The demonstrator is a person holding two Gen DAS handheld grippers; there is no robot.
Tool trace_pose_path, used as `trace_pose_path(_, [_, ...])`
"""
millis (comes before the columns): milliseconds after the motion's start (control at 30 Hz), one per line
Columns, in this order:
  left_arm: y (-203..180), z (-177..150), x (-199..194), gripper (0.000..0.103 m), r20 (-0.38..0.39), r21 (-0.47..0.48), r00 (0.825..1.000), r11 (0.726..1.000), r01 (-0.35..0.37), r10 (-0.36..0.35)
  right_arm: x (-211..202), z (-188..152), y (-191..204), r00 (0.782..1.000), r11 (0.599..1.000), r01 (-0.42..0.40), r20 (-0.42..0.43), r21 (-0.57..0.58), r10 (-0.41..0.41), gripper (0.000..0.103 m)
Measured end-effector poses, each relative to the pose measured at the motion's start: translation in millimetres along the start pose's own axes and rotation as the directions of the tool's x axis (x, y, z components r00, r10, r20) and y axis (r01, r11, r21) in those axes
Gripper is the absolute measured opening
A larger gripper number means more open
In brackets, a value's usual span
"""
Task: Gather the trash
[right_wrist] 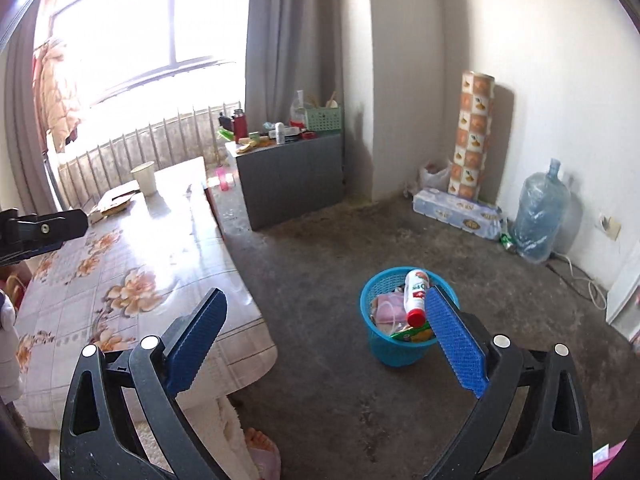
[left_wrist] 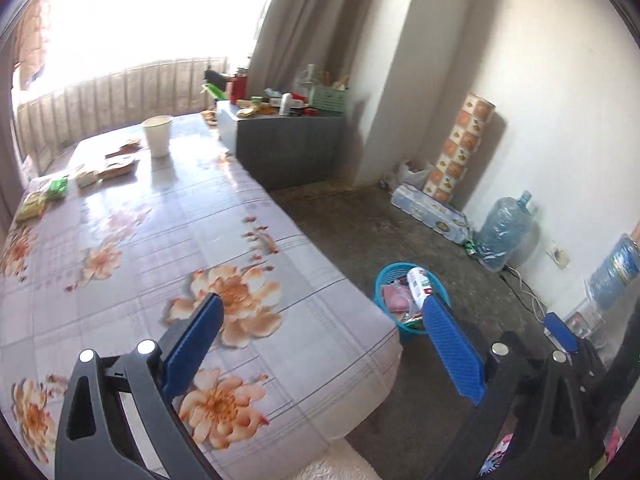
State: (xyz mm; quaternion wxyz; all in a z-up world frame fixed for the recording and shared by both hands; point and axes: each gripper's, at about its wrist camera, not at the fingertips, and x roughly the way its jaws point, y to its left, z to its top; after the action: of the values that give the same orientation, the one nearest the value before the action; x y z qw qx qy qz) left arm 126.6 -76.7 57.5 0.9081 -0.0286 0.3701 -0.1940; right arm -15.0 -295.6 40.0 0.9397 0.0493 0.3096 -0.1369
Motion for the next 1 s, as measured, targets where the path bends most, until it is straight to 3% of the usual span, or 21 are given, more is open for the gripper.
trace_pose_path(133, [12.9, -33.9, -13.5, 0.097, -0.027, -0.007, 0.997, 0.998, -0.070, 0.070, -20.1, -8.5, 32.4, 1.000, 0.994, 0.009, 0.030, -0.112, -0.006, 0.095])
trace_pose_path(367, [41.8, -81.6, -23.4, 0.097, -0.108, -0.086, 0.957, 0.957, -0.278, 0.268, -18.9, -30.6, 55.8, 0.994, 0.984, 0.015, -0.103, -0.179, -0.034, 0.095])
trace_pose_path(533, [51.0, -96.0, -28.4, 0.097, -0.119, -0.151, 0.946, 0.936, -0.318, 0.302, -18.9, -44.2, 55.0, 0.979, 0.990, 0.022, -0.199, -0.136, -0.049, 0.095])
trace_pose_path(700, [50.1, -96.9, -35.3, 0.097, -0.106, -0.178, 0.940, 0.924, -0.338, 0.323, -26.4, -54.4, 55.1, 0.972, 0.992, 0.045, -0.225, -0.120, -0.071, 0.095])
trace_pose_path(1000, [24.4, -99.7, -29.6, 0.097, -0.128, -0.106, 0.949, 0.948, -0.302, 0.288, -27.7, -55.5, 45.8, 0.971, 0.990, 0.064, -0.221, -0.125, -0.090, 0.095])
